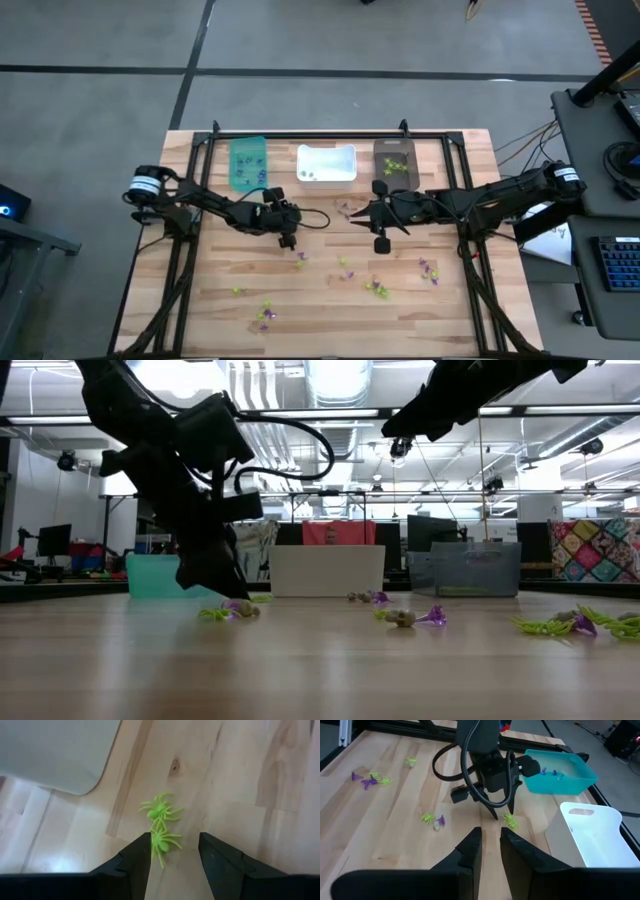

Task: Sort Halloween decoration
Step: Put the green spider toy into the black bin

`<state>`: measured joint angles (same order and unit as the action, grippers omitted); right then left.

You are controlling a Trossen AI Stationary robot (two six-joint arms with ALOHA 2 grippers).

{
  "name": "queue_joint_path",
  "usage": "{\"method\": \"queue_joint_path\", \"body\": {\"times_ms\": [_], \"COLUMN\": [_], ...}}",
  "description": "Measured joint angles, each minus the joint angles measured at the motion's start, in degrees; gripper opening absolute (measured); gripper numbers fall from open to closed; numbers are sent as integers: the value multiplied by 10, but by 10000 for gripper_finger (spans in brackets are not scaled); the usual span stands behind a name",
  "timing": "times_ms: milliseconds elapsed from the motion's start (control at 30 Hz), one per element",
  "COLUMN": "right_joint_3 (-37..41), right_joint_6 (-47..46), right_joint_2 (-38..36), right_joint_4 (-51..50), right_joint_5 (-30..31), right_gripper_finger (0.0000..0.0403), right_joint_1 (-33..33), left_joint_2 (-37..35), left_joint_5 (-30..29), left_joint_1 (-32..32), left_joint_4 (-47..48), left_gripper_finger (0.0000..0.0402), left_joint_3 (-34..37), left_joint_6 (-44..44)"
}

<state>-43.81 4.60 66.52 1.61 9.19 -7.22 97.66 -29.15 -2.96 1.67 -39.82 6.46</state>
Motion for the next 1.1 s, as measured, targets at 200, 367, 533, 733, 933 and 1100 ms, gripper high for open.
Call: {"method": "queue_joint_path", "body": {"times_ms": [200, 367, 533, 733, 933, 1100], "right_joint_3": [0, 0, 0, 0, 0, 0], "right_joint_6": [0, -1, -1, -1, -1, -1], "right_joint_2": [0, 0, 0, 0, 0, 0], "right_joint_4": [0, 0, 0, 0, 0, 0], "right_joint_5": [0, 0, 0, 0, 0, -1], "right_gripper_finger": [61, 59, 61, 59, 59, 58], "right_joint_1": [0, 0, 0, 0, 0, 0], "left_joint_2": [4, 4, 4, 2, -13, -43], "left_joint_5": [-15, -15, -10, -1, 18, 58], "left_joint_1": [0, 0, 0, 1, -1, -3], "left_joint_4": [-2, 0, 4, 7, 12, 12], "left_gripper_finger": [131, 90, 45, 4, 1, 0], "left_joint_3": [0, 0, 1, 1, 3, 4], "left_joint_6": [2, 11, 21, 36, 37, 37]}}
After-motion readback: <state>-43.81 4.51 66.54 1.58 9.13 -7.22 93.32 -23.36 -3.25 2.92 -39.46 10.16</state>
